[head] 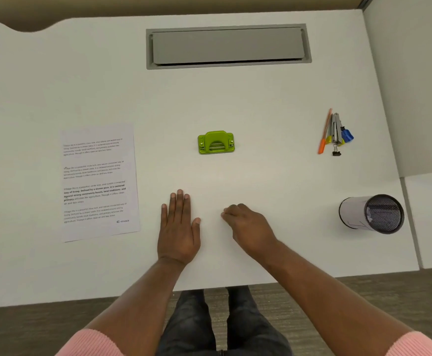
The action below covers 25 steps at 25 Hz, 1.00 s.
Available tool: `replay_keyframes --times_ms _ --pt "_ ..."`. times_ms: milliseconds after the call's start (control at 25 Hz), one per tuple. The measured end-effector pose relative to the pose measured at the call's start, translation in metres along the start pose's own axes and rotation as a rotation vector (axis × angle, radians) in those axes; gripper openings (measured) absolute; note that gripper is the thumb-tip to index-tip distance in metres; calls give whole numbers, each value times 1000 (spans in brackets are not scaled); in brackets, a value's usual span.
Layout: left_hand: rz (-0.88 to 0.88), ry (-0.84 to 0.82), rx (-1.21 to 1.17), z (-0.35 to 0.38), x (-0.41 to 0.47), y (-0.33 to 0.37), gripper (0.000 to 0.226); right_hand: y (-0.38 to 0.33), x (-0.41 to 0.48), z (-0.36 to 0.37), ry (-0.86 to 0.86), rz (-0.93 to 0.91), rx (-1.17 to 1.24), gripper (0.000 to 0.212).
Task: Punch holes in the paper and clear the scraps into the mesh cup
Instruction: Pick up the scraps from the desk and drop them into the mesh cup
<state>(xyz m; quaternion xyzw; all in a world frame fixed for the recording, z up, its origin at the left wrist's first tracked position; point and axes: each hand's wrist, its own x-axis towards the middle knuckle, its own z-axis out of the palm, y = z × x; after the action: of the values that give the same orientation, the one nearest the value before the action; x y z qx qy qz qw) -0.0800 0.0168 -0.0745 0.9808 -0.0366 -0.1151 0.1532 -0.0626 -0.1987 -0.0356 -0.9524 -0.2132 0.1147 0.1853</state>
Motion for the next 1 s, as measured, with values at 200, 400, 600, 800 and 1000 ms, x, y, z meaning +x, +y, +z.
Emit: replay_keyframes --times_ms 200,400,600,800,1000 --pt "-8 -3 -3 -1 0 1 67 -19 18 -18 -330 93 -120 21" --pt "-4 -5 1 0 0 0 67 -28 29 -16 -329 189 -127 15" --pt "-10 -21 -22 -4 -2 2 67 -15 26 -14 -141 495 332 19" --pt "148 25 -118 -6 5 36 65 13 -4 -34 145 927 1142 14" --pt "352 -8 -191 6 28 120 71 42 -47 -64 469 989 1489 13"
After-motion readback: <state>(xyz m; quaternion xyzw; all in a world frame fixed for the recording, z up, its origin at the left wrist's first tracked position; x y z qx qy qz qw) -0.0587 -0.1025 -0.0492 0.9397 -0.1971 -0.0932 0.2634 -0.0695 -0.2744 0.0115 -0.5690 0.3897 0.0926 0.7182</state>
